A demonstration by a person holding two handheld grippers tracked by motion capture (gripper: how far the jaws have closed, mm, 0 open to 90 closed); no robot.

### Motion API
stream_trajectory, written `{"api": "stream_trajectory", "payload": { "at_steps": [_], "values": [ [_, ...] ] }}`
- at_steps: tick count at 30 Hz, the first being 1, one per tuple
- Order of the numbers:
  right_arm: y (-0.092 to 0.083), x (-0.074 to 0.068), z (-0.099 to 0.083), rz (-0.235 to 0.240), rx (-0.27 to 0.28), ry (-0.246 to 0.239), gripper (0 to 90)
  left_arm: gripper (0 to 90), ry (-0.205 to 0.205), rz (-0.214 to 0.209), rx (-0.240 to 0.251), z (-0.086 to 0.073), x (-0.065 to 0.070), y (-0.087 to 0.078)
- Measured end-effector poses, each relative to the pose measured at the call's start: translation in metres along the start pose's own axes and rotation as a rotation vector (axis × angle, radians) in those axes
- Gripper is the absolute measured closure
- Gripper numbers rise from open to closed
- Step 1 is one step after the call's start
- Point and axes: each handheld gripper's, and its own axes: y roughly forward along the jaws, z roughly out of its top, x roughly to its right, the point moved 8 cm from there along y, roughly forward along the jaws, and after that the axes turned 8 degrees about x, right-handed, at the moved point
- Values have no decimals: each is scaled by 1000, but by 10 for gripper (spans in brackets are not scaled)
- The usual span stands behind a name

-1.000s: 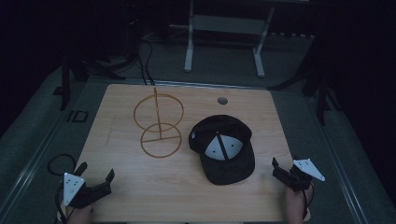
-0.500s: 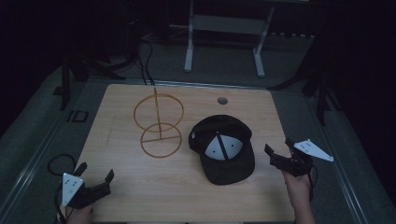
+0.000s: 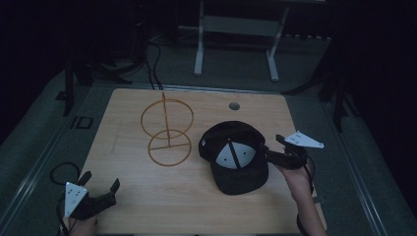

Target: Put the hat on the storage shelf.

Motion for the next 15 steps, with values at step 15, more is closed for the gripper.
{"api": "stream_trajectory", "payload": {
  "at_steps": [15],
  "values": [
    [48, -9, 4, 63, -93, -39, 496, 17, -2, -10, -7, -1, 1, 1]
  ]
}}
